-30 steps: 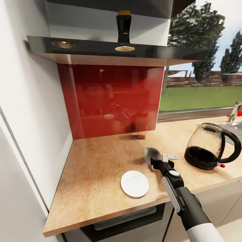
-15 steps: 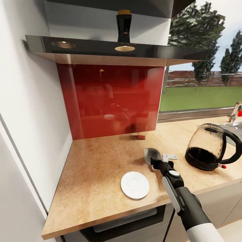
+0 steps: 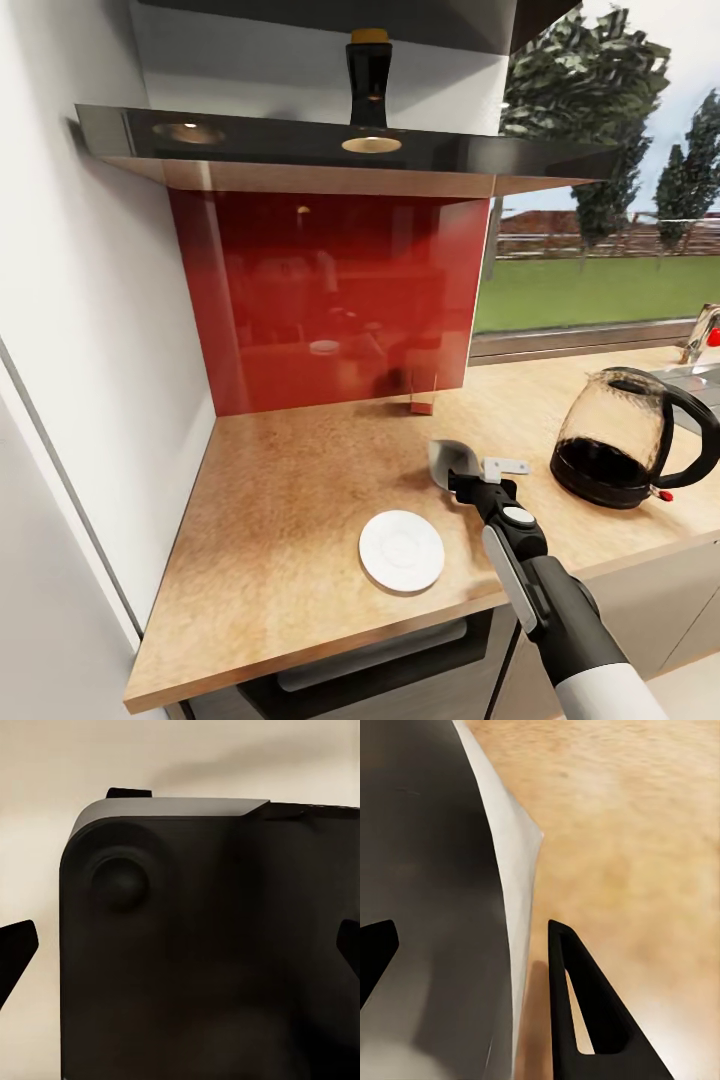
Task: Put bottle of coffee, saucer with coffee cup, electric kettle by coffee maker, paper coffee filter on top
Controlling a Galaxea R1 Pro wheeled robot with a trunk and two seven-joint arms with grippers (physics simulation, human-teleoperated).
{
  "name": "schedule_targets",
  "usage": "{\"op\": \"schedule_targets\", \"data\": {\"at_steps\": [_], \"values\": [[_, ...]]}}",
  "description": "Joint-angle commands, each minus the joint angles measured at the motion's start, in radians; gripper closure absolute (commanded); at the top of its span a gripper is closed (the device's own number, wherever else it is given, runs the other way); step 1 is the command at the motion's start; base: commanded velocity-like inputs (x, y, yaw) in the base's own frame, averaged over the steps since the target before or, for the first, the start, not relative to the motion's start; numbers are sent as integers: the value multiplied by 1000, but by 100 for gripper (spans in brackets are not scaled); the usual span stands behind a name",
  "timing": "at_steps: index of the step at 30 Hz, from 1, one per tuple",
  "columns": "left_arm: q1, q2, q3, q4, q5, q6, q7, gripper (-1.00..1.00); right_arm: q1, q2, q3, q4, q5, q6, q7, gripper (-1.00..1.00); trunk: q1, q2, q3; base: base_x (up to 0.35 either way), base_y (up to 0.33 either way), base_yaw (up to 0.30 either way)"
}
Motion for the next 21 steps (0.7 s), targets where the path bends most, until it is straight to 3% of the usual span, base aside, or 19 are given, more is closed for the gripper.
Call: {"op": "schedule_targets", "data": {"at_steps": [1, 21], "values": [[0, -1, 7, -2, -1, -1, 0, -100, 0, -1, 3, 44, -16, 3, -11, 100, 0, 0, -1, 0, 0, 0], [0, -1, 7, -2, 0, -1, 1, -100, 0, -1, 4, 28, -16, 3, -11, 100, 0, 0, -1, -7, 0, 0]]}}
